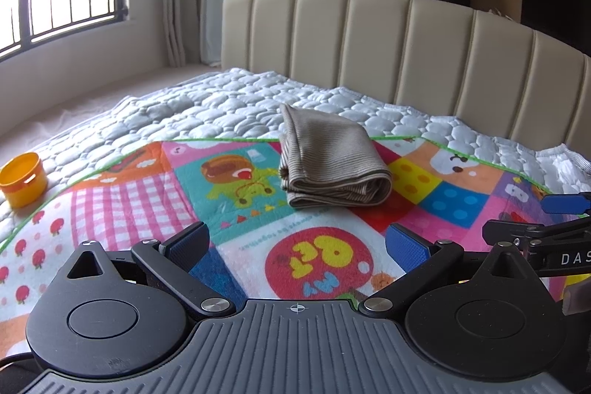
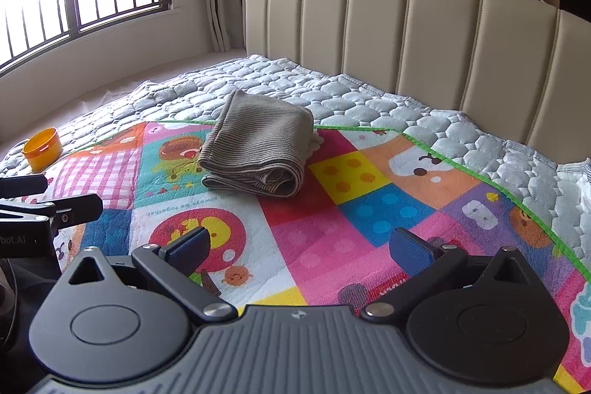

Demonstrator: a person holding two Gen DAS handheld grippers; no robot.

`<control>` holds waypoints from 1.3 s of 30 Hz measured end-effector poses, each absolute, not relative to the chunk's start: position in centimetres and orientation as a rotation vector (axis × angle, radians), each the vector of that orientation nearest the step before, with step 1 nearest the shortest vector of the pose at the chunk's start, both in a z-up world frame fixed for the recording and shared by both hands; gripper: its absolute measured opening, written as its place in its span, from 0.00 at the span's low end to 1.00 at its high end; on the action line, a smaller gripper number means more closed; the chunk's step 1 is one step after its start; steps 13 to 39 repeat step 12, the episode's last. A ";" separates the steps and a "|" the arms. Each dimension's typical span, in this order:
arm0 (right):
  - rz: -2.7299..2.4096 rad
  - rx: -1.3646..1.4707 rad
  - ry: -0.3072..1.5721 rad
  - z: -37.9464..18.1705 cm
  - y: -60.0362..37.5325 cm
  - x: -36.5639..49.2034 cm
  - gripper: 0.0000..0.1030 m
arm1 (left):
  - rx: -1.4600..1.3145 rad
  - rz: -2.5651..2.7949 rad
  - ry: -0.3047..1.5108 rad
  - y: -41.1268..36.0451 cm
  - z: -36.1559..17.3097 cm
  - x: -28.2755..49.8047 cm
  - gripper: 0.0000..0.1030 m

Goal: Fold clothes

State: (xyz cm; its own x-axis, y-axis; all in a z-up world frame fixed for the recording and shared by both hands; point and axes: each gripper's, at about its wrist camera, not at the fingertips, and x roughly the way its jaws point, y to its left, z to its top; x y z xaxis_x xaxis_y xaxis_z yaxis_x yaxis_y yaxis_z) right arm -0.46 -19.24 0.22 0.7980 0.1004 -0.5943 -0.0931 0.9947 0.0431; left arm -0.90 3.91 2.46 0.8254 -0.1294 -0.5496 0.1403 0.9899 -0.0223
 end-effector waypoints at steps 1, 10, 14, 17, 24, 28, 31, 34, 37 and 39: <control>0.104 0.010 0.637 0.3 -19.2 -0.5 1.00 | 0.021 -0.143 0.581 3.9 2.5 -0.9 1.00; 0.103 0.005 0.620 0.6 -19.1 -0.9 1.00 | 0.042 -0.147 0.564 3.7 2.6 -1.3 1.00; 0.103 0.025 0.617 0.8 -19.4 -0.9 1.00 | 0.035 -0.146 0.554 3.7 2.8 -1.4 1.00; 0.103 0.025 0.617 0.8 -19.4 -0.9 1.00 | 0.035 -0.146 0.554 3.7 2.8 -1.4 1.00; 0.103 0.025 0.617 0.8 -19.4 -0.9 1.00 | 0.035 -0.146 0.554 3.7 2.8 -1.4 1.00; 0.103 0.025 0.617 0.8 -19.4 -0.9 1.00 | 0.035 -0.146 0.554 3.7 2.8 -1.4 1.00; 0.103 0.025 0.617 0.8 -19.4 -0.9 1.00 | 0.035 -0.146 0.554 3.7 2.8 -1.4 1.00; 0.103 0.025 0.617 0.8 -19.4 -0.9 1.00 | 0.035 -0.146 0.554 3.7 2.8 -1.4 1.00; 0.103 0.025 0.617 0.8 -19.4 -0.9 1.00 | 0.035 -0.146 0.554 3.7 2.8 -1.4 1.00; 0.103 0.025 0.617 0.8 -19.4 -0.9 1.00 | 0.035 -0.146 0.554 3.7 2.8 -1.4 1.00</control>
